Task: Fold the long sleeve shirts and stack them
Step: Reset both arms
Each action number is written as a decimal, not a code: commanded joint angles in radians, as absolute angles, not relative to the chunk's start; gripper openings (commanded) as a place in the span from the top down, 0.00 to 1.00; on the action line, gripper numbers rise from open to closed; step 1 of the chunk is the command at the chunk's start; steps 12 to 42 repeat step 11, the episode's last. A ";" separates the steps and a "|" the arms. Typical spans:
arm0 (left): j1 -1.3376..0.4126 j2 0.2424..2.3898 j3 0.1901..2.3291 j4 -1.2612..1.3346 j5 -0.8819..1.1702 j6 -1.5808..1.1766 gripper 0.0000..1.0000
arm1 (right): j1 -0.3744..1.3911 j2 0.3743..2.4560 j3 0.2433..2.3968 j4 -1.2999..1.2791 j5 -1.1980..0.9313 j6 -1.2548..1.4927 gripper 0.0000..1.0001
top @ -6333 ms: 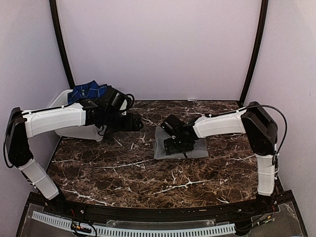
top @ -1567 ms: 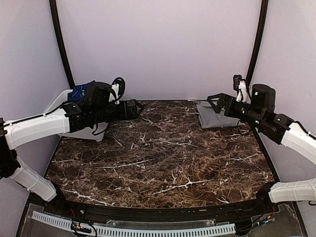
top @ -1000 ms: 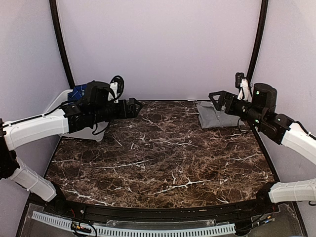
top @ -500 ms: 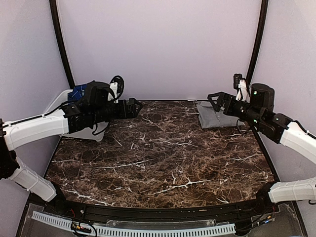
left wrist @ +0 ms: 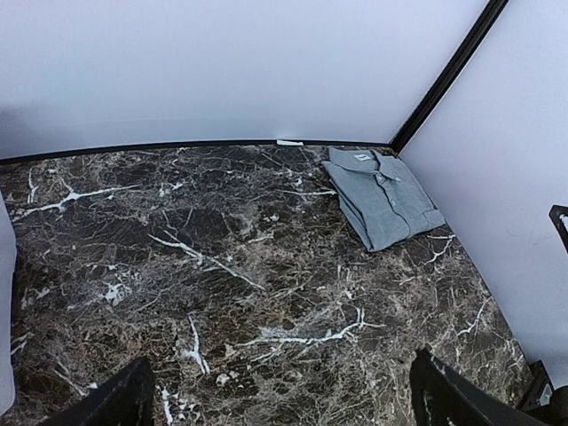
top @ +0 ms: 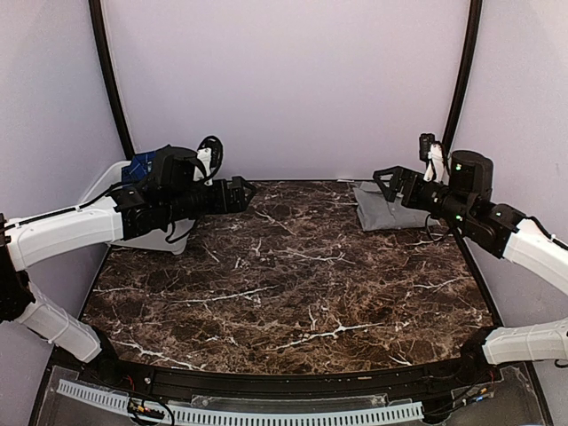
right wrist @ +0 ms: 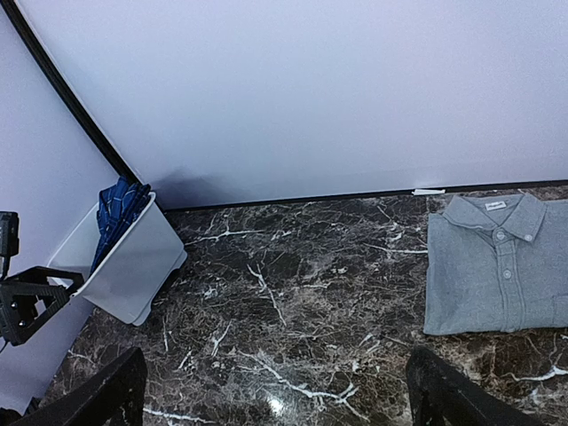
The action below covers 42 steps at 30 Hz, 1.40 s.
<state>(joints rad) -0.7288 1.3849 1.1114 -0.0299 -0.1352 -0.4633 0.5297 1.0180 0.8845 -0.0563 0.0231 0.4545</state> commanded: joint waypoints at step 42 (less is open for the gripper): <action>-0.730 1.339 1.092 -0.009 -0.131 -0.459 0.01 | 0.534 1.005 0.899 -0.043 0.031 0.457 0.01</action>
